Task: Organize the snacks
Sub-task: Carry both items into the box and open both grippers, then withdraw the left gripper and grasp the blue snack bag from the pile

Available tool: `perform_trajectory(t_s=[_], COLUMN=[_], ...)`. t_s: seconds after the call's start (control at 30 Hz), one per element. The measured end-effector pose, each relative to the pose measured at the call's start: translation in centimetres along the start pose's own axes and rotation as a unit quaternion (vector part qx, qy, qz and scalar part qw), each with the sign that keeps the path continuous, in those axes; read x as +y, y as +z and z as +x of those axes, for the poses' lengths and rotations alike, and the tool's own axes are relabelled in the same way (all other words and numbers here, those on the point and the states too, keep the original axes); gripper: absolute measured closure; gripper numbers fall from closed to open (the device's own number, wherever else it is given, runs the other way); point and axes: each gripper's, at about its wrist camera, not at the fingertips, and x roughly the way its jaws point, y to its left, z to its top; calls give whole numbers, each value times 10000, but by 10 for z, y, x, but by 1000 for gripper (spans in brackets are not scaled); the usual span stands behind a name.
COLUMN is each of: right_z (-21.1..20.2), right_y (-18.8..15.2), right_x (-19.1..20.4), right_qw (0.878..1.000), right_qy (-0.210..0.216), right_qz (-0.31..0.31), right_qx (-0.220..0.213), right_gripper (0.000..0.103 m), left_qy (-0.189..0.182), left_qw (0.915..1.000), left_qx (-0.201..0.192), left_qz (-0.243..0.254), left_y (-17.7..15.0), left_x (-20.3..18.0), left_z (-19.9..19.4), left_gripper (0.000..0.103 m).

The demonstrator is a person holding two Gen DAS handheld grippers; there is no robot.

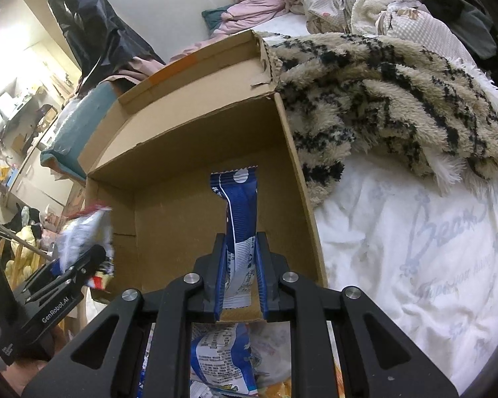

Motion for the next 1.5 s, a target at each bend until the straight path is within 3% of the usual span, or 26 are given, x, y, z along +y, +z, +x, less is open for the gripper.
perform_trajectory(t_s=[0.17, 0.2, 0.23, 0.3, 0.33, 0.63, 0.87, 1.0, 1.1, 1.3, 1.5], right_z=[1, 1, 1, -3, -5, -9, -26, -38, -49, -67, -89], right_y=[0, 1, 1, 1, 1, 3, 1, -2, -7, -23, -47], right_x=[0, 0, 0, -1, 0, 5, 8, 10, 13, 23, 17], right_qw=[9999, 9999, 9998, 9997, 9997, 9998, 9993, 9989, 9988, 9986, 9984], right_qy=[112, 95, 88, 90, 51, 25, 152, 234, 283, 319, 417], right_qz=[107, 127, 150, 204, 183, 29, 100, 137, 102, -98, 175], right_qx=[27, 41, 31, -98, -173, -183, -338, -374, -387, -400, -349], right_gripper=[81, 76, 57, 35, 33, 33, 33, 23, 18, 18, 18], left_qy=[-108, -131, -160, -185, -190, -246, 4, 13, -69, -37, -8], left_qw=[9998, 9997, 9996, 9995, 9995, 9990, 9985, 9980, 9987, 9979, 9971], left_qx=[-142, -167, -178, -165, -151, -274, -478, -573, -419, -412, -206], left_qz=[-71, -100, -132, -170, -183, -253, -266, -280, -265, -490, -735], left_y=[2, 2, 2, 2, 2, 4, 2, -1, -2, -18, -39], left_x=[4, 4, 6, 7, 7, 9, 11, 17, 21, 36, 55], left_z=[-9, -11, -12, -13, -13, -23, -39, -56, -63, -84, -97], left_gripper=[10, 8, 7, 6, 6, 6, 6, 6, 6, 6, 0])
